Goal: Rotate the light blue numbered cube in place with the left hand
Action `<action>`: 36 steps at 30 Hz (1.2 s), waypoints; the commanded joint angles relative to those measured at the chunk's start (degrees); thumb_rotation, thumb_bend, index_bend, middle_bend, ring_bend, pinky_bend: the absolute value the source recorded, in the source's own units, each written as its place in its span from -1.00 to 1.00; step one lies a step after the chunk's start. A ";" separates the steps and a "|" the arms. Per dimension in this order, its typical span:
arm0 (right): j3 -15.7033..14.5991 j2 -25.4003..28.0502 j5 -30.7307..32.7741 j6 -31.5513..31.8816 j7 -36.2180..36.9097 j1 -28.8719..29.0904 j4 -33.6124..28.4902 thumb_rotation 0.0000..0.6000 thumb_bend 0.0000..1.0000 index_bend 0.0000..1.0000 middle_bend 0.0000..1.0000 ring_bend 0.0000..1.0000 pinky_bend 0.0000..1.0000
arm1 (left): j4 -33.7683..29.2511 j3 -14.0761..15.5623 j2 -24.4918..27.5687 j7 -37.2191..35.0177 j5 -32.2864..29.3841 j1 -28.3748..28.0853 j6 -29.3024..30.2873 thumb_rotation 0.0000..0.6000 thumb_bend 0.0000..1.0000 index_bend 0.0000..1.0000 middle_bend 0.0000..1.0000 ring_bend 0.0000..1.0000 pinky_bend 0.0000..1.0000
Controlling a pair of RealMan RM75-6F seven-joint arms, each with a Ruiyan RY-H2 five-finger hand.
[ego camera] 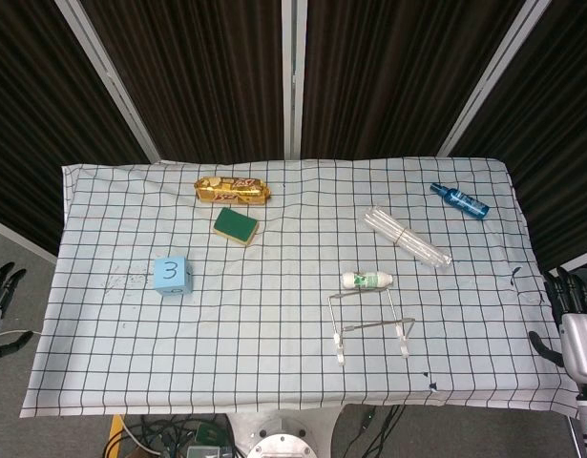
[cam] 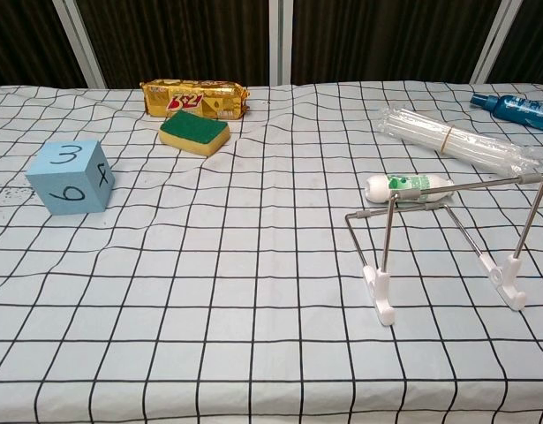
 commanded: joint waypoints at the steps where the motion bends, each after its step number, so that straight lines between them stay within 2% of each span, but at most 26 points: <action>1: 0.13 0.00 0.28 -0.08 -0.06 -0.05 0.10 1.00 -0.65 -1.00 -1.00 -1.00 -1.00 | -0.52 -0.90 -0.12 -0.46 0.19 -0.26 -1.17 1.00 -0.78 -0.81 -0.92 -1.00 -0.96; 10: 1.35 1.48 0.42 0.91 0.42 -0.04 -1.58 1.00 -0.65 -1.00 -1.00 -1.00 -1.00 | -3.72 -1.99 -0.04 0.62 2.49 -1.54 -4.74 1.00 -0.78 -0.81 -0.92 -1.00 -0.95; 13: 2.08 2.45 0.29 1.79 0.73 -0.05 -2.59 1.00 -0.65 -1.00 -1.00 -1.00 -1.00 | -5.98 -2.31 0.26 1.23 3.61 -2.90 -6.98 1.00 -0.78 -0.80 -0.86 -0.99 -0.83; 15: 2.40 3.03 0.29 2.06 0.86 -0.05 -3.23 1.00 -0.65 -1.00 -1.00 -1.00 -1.00 | -6.72 -2.87 -0.21 1.90 3.99 -3.66 -7.86 1.00 -0.77 -0.74 -0.63 -0.77 -0.52; 17: 2.58 3.96 -0.13 2.44 0.88 -0.09 -3.99 1.00 -0.65 -1.00 -1.00 -1.00 -1.00 | -7.87 -2.60 -0.43 2.97 4.47 -4.99 -10.98 1.00 -0.70 -0.63 -0.22 -0.26 -0.09; 18: 2.68 4.32 -0.23 2.64 0.87 -0.13 -4.25 1.00 -0.65 -1.00 -1.00 -1.00 -1.00 | -8.23 -2.48 -0.46 3.80 4.61 -5.57 -12.28 1.00 -0.66 -0.60 -0.11 -0.12 0.02; 21: 3.25 5.51 0.05 3.23 0.92 -0.27 -5.21 1.00 -0.65 -1.00 -1.00 -1.00 -1.00 | -9.60 -2.16 -0.91 7.67 4.51 -7.55 -16.92 1.00 -0.43 -0.44 0.38 0.40 0.42; 23: 3.61 6.10 0.42 3.46 0.94 -0.32 -5.77 1.00 -0.65 -1.00 -1.00 -1.00 -1.00 | -10.63 -1.96 -1.38 9.62 4.09 -8.73 -19.85 1.00 -0.31 -0.32 0.61 0.62 0.59; 28: 4.04 6.76 1.42 3.33 1.07 -0.36 -6.57 1.00 -0.65 -1.00 -1.00 -1.00 -1.00 | -13.70 -1.40 -1.95 14.95 1.97 -12.07 -28.13 1.00 -0.24 -0.30 0.68 0.70 0.67; 34: 3.90 6.72 2.46 1.96 0.75 -0.06 -6.59 1.00 -0.65 -1.00 -1.00 -1.00 -1.00 | -16.41 -1.59 -3.02 18.07 -1.31 -15.01 -34.58 1.00 -0.11 -0.57 0.69 0.73 0.70; 36: 3.91 6.72 2.67 1.69 0.79 0.03 -6.59 1.00 -0.65 -1.00 -1.00 -1.00 -1.00 | -16.70 -1.90 -3.63 18.91 -2.39 -15.63 -35.62 1.00 -0.09 -0.61 0.69 0.73 0.71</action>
